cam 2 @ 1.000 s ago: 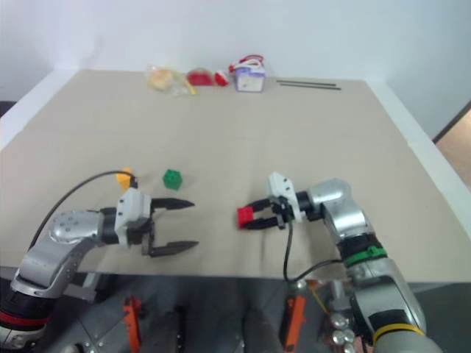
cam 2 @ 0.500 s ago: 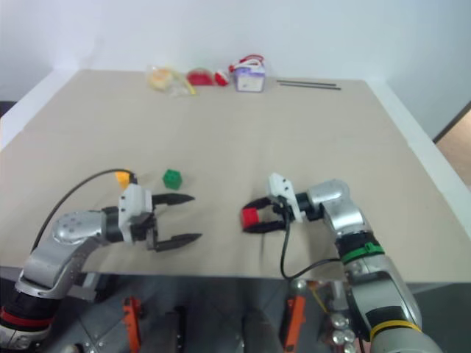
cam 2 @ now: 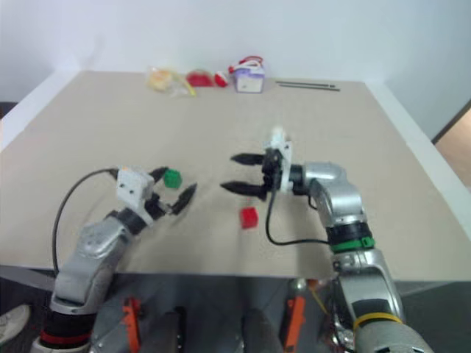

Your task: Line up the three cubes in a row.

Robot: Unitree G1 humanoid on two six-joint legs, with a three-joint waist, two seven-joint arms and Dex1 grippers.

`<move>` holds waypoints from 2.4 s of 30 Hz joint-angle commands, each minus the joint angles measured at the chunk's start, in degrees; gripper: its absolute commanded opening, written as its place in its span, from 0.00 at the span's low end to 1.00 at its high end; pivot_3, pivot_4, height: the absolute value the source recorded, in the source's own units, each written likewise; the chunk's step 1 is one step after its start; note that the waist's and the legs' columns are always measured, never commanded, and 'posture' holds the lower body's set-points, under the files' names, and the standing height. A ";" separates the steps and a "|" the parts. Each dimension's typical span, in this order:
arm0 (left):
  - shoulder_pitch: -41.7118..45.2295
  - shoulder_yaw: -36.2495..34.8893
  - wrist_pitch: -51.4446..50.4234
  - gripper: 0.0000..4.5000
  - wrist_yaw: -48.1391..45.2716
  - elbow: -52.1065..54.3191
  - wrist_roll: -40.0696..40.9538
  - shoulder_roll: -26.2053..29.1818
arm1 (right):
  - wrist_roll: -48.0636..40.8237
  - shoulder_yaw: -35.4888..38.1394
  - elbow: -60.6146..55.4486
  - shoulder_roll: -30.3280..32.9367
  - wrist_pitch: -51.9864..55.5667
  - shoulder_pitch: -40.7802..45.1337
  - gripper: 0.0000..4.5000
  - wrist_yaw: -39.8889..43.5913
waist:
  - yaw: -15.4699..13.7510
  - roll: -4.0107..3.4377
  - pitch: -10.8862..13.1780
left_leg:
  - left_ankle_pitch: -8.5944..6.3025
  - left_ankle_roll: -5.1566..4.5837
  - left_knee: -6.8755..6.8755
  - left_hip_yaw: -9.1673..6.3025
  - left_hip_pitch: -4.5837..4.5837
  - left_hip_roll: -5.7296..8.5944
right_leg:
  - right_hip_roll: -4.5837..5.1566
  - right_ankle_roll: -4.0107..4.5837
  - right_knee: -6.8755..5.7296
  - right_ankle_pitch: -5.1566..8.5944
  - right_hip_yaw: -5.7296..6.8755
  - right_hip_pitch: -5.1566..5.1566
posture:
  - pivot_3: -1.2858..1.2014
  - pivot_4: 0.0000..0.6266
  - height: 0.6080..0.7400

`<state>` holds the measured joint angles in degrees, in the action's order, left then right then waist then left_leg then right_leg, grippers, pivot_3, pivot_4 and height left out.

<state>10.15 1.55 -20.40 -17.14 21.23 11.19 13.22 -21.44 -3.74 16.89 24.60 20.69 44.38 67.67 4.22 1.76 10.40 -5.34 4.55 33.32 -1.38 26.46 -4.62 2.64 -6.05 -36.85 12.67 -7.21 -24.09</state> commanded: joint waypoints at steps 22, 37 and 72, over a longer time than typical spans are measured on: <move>10.19 -1.15 0.57 1.00 7.81 -19.46 -5.51 -5.00 | 0.82 -0.81 -4.39 -1.31 -0.64 2.28 1.00 -1.09 | 0.03 0.00 0.00 | -0.05 0.07 -0.04 -0.26 0.08 -0.01 | -0.19 -0.06 -0.01 -0.02 0.00 -0.05 | 0.52 0.24 0.98; 10.06 -1.35 1.16 0.29 5.18 -18.49 -4.95 -3.46 | -0.34 0.20 -5.19 -0.88 -0.94 2.07 1.00 -0.49 | 0.04 0.00 0.00 | -0.05 0.09 -0.04 -0.27 0.08 -0.01 | -0.19 -0.05 -0.01 -0.02 0.00 -0.05 | 0.52 0.24 0.98; 21.25 12.23 16.48 0.29 -56.09 -33.40 3.21 15.42 | -6.10 2.05 -20.86 17.39 2.91 -11.86 1.00 10.97 | -0.04 -0.01 0.01 | -0.13 0.17 -0.11 -0.27 0.11 -0.02 | -0.16 0.09 -0.15 0.31 0.01 -0.15 | 0.52 0.24 0.98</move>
<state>29.91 13.64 -5.13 -72.69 -12.55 14.61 28.78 -26.25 -3.76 -2.11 41.16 23.62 32.17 78.99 4.18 1.75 10.40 -5.47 4.72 33.21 -1.65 26.57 -4.63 2.48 -5.96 -36.99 12.98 -7.20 -24.24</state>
